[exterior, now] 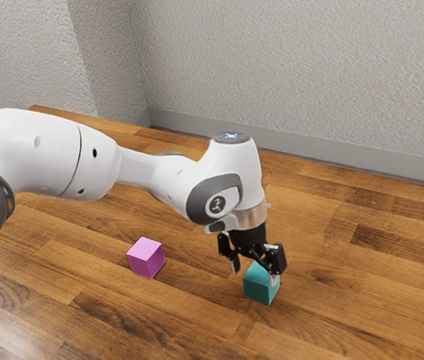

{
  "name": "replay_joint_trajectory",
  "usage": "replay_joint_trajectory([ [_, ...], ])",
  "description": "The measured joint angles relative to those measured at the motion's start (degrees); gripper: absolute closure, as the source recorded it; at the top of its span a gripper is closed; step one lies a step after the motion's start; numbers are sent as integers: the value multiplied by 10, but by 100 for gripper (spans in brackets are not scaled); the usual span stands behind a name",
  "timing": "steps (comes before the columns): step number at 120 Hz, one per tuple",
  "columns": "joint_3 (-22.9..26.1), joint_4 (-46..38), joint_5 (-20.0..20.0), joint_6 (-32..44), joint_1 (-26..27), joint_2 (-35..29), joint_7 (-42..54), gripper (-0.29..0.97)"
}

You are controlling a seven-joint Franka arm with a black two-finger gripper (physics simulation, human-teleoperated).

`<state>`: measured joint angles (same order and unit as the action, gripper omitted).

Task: Pick up the blue block with one arm, and put the blue block on the pink block with one arm

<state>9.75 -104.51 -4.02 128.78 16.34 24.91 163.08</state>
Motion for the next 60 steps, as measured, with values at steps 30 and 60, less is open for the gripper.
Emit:
replay_joint_trajectory([
  [30,1,16,2,-8,0,14,4,0],
  [60,1,33,17,-11,0,35,6,0],
])
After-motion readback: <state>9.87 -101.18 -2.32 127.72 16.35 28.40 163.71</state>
